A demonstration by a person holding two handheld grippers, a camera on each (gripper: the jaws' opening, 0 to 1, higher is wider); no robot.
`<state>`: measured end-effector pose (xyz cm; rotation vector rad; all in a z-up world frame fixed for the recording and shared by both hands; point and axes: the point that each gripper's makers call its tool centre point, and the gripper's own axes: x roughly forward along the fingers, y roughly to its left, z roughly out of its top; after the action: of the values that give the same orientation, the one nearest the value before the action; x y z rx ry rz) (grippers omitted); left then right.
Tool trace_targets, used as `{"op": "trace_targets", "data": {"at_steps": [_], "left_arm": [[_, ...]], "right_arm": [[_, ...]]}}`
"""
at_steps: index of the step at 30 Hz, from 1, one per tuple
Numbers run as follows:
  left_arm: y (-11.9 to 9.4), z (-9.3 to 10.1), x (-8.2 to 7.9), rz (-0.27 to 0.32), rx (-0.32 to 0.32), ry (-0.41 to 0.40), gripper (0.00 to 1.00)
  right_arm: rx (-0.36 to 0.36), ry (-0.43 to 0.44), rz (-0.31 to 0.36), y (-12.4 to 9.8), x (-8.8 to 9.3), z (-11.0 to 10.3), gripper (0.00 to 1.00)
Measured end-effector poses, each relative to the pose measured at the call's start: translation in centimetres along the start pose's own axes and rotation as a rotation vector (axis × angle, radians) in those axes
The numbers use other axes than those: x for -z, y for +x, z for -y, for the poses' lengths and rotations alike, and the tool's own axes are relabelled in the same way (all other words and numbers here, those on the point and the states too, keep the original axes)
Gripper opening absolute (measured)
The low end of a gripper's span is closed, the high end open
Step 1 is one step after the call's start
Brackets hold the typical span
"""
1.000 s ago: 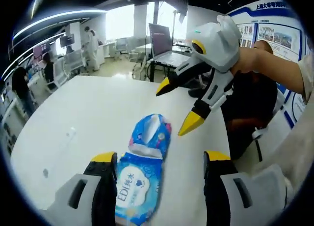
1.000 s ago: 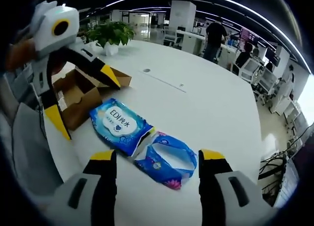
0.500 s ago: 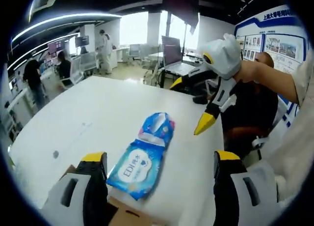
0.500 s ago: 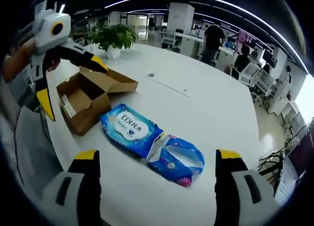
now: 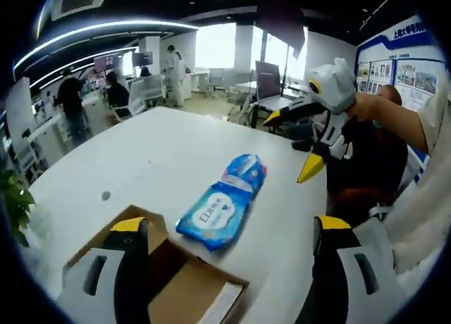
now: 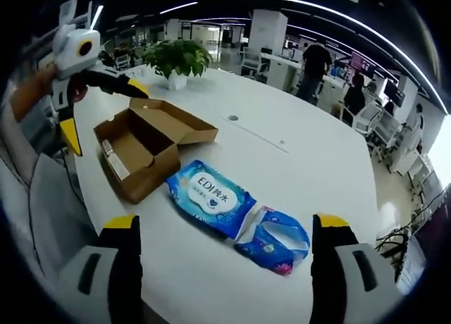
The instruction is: Operate the shoe box by opening the lid, removing the specified soft item, and placing it in the target area until the item is outside and the box remains undamaged.
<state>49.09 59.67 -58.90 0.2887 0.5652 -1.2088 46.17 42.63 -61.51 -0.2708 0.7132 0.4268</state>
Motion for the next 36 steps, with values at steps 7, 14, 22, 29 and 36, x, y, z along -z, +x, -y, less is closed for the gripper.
{"op": "trace_targets", "data": {"at_steps": [7, 14, 22, 29, 36], "left_arm": [[-2.7, -2.3, 2.0, -0.002, -0.072, -0.021, 1.0], [-5.7, -5.0, 3.9, 0.004, -0.162, -0.06, 0.95], [-9.1, -7.8, 6.3, 0.018, -0.261, -0.12, 0.89], [-11.4, -9.5, 8.5, 0.011, -0.322, -0.164, 0.86], [-13.4, -10.6, 11.5, -0.01, -0.376, -0.21, 0.82]], "right_arm": [[-0.041, -0.053, -0.001, 0.9, -1.1, -2.1, 0.96], [-0.084, -0.145, 0.038, 2.1, -3.2, -4.7, 0.92], [-0.158, -0.197, 0.031, 4.0, -4.3, -7.6, 0.88], [-0.233, -0.261, 0.027, 5.0, -5.2, -10.1, 0.81], [-0.302, -0.327, 0.004, 6.3, -5.5, -12.0, 0.77]]}}
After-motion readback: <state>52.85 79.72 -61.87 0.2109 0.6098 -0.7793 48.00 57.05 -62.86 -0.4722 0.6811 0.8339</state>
